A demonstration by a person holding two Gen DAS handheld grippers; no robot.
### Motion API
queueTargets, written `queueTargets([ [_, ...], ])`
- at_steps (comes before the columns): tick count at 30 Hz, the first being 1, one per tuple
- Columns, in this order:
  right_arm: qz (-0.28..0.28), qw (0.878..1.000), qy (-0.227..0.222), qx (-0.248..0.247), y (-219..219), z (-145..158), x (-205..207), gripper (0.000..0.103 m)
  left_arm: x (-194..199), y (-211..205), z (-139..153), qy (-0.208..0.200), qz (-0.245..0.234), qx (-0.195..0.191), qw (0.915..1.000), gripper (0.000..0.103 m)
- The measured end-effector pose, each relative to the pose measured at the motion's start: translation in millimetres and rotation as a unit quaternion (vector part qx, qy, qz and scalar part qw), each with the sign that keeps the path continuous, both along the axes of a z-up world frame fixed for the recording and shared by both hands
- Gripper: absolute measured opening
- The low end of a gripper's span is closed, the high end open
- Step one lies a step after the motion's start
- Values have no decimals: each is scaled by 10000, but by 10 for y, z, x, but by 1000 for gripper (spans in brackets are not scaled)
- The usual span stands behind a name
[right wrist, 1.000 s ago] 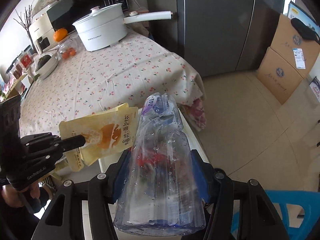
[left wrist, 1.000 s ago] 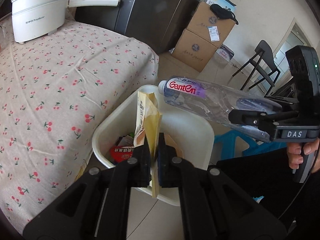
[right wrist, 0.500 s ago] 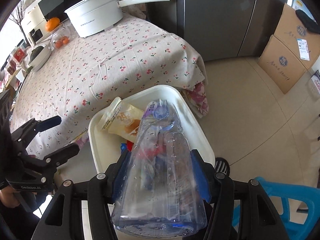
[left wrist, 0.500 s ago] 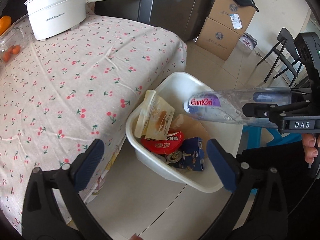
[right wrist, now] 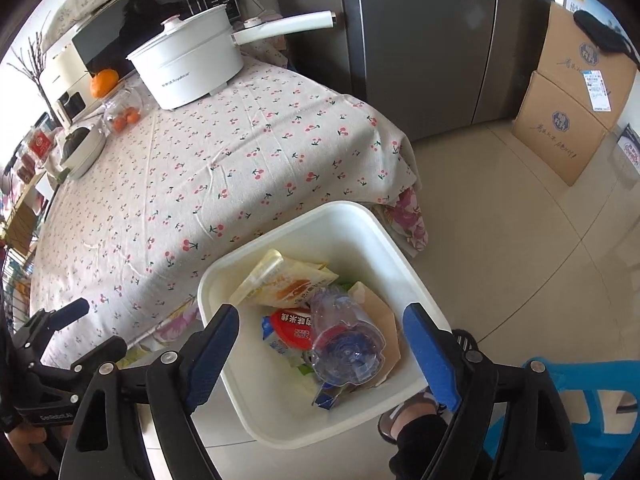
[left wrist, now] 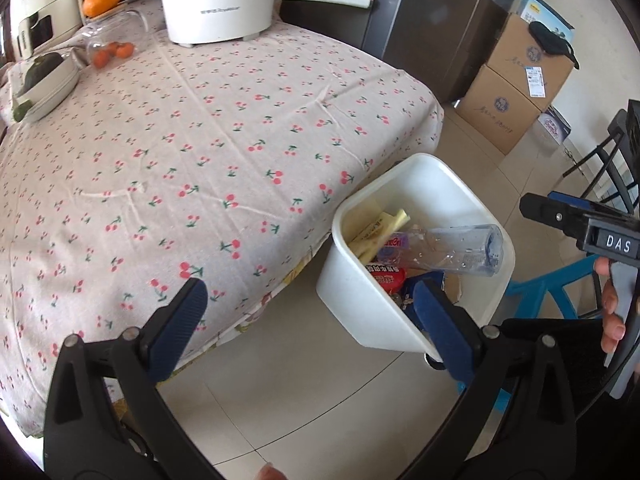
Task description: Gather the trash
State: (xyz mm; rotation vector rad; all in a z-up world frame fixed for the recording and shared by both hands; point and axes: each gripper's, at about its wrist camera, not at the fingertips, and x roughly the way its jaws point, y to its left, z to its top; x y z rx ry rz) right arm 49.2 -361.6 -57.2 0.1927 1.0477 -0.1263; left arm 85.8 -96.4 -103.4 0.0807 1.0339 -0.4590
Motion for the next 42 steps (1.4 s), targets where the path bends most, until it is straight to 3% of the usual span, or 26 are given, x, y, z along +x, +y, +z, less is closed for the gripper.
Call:
queueTargets([
  [4,77,9990,-254,-346,232,103,-153,89,-155,157,123,-291,414,206,9985,102],
  [7,198,9962,-570,-632,456,222,-326,100,-292,256,218,-583,691,416,9950,102],
  [9,234,9938,-762,-778,577,281,-445,102,-382,299,269,-734,782,487,9930,102],
  [16,-127,9901,-1053,-922,738,374,-751,103,-668,477,427,-1152,1108,320,9866,102],
  [22,-94,9867,-1303,-967,826,485,-793,103,-749,445,505,-1433,1041,311,9837,102],
  [27,-119,9880,-1191,-975,824,415,-724,103,-765,432,518,-1556,1055,349,9816,102],
  [42,-124,9808,-1607,-1093,880,519,-795,103,-862,458,661,-1931,1172,91,9741,102],
])
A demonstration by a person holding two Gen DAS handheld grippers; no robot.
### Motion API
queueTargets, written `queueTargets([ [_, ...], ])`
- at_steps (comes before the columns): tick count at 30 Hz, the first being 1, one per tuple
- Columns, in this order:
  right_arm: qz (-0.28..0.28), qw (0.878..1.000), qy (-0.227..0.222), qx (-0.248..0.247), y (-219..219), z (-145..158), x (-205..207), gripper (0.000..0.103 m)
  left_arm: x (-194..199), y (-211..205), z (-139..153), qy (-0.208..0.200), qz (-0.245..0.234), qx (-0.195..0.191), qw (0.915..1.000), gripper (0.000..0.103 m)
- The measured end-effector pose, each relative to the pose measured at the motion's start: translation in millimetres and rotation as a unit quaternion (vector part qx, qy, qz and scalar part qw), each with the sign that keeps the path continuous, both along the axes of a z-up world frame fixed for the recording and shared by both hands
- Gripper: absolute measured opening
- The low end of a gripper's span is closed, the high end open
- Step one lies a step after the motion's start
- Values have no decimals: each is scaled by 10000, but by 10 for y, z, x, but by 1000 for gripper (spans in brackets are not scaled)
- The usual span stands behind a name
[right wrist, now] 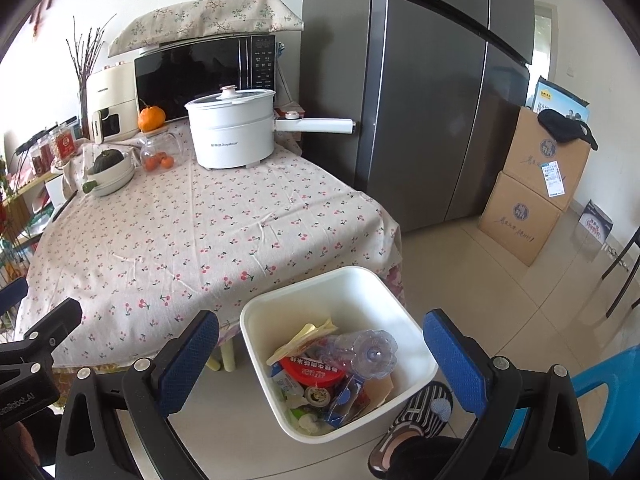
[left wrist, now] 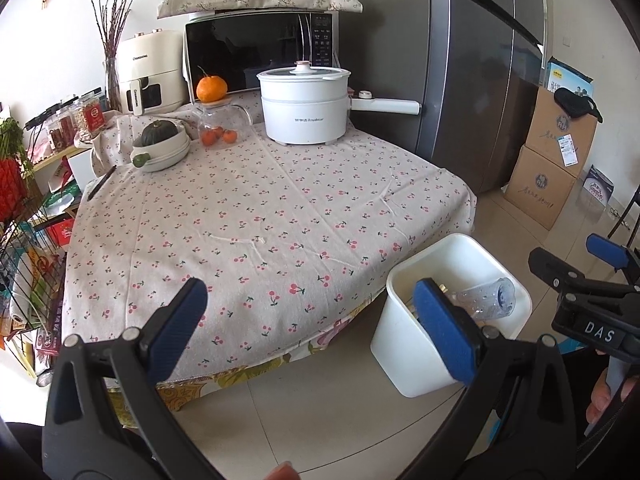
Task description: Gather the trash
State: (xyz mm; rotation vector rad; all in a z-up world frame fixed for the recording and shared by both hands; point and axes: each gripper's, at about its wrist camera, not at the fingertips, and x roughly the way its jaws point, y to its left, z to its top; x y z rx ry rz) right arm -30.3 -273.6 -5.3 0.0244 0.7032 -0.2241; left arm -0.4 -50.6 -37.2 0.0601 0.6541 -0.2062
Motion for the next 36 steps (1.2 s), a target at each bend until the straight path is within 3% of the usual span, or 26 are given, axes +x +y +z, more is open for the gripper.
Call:
queueTargets([
  [8,-31,9998,-200,19,-8,58,-37,103,-39,18,57,-146,-37,-86,9998,102],
  [36,-65,9998,-165,9,-66,48,-24,103,-43,-41,40,-32,-77,-40,10000,102],
])
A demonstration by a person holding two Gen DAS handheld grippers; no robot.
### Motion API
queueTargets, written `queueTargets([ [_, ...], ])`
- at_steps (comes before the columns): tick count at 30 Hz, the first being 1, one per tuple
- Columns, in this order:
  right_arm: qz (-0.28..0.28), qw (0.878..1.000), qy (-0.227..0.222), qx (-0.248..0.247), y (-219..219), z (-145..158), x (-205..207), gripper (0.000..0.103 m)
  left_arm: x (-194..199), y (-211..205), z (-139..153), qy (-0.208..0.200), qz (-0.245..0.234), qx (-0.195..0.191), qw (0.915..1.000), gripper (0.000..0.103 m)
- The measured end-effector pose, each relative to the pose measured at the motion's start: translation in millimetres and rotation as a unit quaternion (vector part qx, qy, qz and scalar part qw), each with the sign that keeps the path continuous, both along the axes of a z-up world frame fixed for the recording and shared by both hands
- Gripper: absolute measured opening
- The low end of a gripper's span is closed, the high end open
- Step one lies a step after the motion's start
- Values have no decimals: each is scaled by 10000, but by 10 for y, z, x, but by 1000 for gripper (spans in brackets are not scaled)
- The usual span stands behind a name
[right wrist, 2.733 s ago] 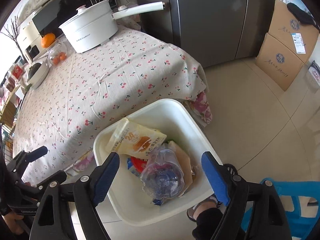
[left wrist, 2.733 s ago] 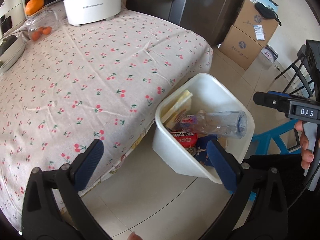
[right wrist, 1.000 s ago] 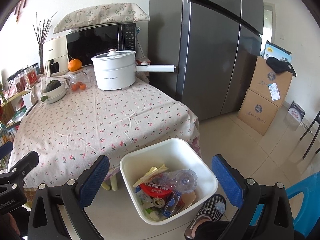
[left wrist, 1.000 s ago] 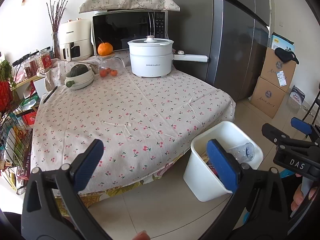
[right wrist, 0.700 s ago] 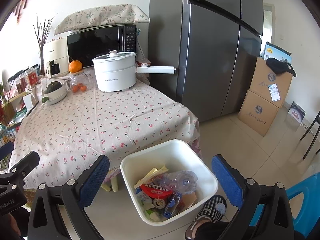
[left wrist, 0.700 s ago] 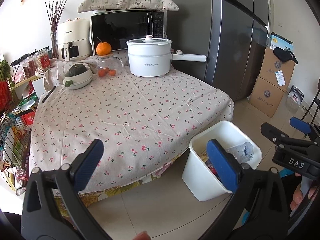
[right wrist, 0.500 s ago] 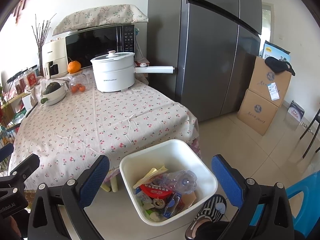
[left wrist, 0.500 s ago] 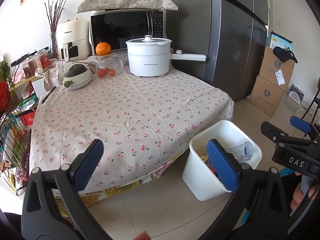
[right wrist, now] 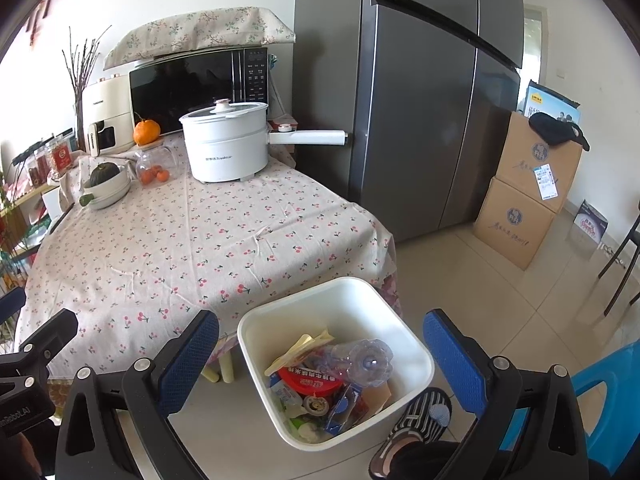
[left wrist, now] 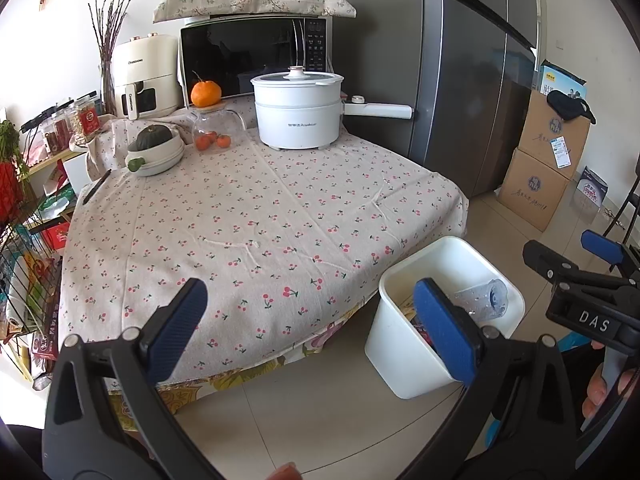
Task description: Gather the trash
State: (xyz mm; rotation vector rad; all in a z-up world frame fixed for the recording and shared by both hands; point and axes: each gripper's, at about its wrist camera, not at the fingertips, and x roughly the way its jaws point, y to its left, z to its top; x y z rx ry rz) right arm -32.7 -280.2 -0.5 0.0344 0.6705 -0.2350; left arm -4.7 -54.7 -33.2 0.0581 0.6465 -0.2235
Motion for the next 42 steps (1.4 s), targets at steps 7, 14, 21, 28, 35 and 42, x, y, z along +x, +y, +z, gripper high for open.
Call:
queueTargets([
  [7,4,10000,2,-4,-4,-3,2,103,0,-14,-12,31,-24,23,10000,102],
  [14,8,10000,1,1,-9,-2,5,103,-1,-20,-22,44,-14,20,10000,102],
  [21,-1,10000,15,-3,-12,-10,0,103,-4,-19,-30,46,4,37,10000,102],
  [28,-51,10000,31,-12,2,-31,-27,103,-11,-18,-31,42,20,44,10000,102],
  [35,-73,10000,40,-14,22,-31,-23,103,-17,-15,-35,52,25,60,10000,102],
  [42,-70,10000,41,-13,19,-31,-22,103,9,23,-55,191,40,-67,9998,102],
])
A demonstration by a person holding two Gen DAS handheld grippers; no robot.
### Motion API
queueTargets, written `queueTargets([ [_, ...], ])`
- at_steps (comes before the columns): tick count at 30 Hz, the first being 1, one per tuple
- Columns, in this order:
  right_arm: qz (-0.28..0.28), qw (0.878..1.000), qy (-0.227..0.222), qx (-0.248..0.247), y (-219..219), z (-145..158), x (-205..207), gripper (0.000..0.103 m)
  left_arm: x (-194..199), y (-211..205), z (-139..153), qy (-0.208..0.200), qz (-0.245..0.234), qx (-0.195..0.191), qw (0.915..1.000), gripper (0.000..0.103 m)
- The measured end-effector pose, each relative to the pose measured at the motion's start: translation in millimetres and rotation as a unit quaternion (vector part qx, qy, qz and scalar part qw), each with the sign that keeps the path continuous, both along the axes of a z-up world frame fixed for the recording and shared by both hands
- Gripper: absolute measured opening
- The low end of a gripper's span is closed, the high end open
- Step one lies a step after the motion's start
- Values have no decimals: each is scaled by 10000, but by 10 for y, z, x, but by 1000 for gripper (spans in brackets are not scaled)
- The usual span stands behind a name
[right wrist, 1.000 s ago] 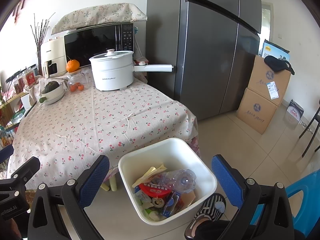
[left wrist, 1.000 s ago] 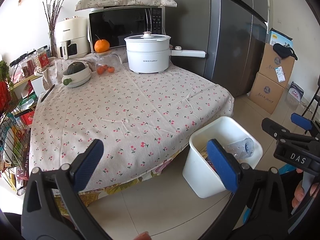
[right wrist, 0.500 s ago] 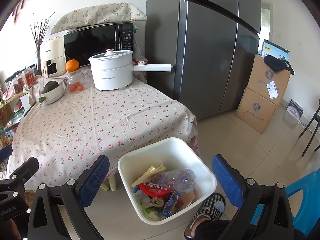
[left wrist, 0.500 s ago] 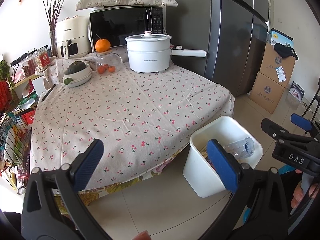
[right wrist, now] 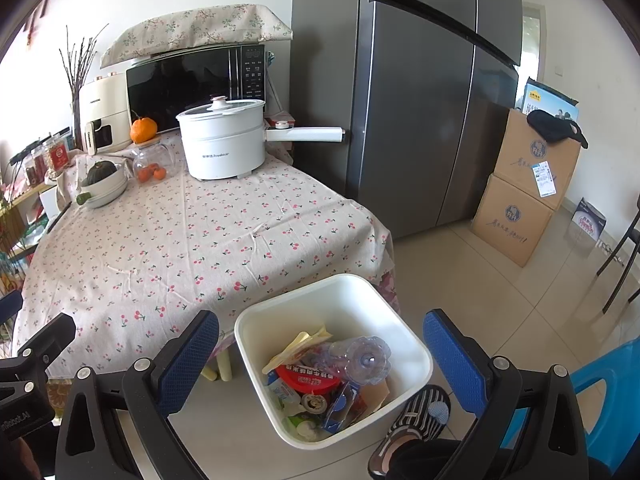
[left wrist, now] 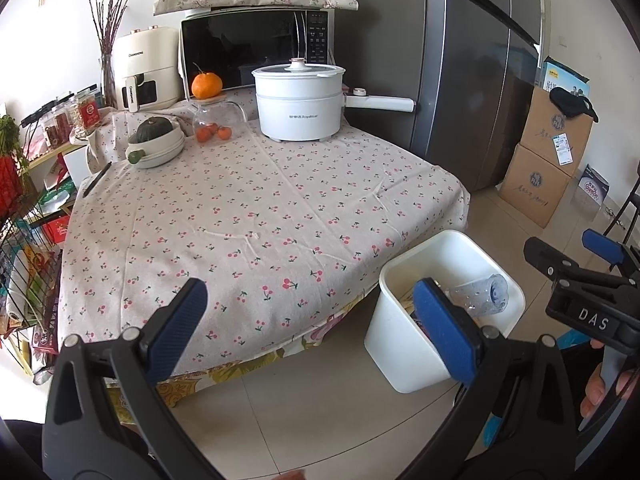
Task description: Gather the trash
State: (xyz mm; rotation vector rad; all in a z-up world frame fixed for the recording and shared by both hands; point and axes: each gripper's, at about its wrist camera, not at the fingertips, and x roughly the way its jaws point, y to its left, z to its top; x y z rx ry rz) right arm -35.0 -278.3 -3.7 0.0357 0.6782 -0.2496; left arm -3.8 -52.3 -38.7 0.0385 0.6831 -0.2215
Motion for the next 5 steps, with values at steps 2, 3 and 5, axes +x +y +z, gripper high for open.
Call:
queueTargets([
  [2,11,10000,3,6,7,0,3,103,20,38,-13,90,5,-100,9999,102],
  [3,26,10000,-5,14,12,0,-2,103,36,54,-9,106,27,-93,9999,102],
  [5,122,9999,-22,29,47,-4,-12,103,102,136,34,101,16,-30,9999,102],
])
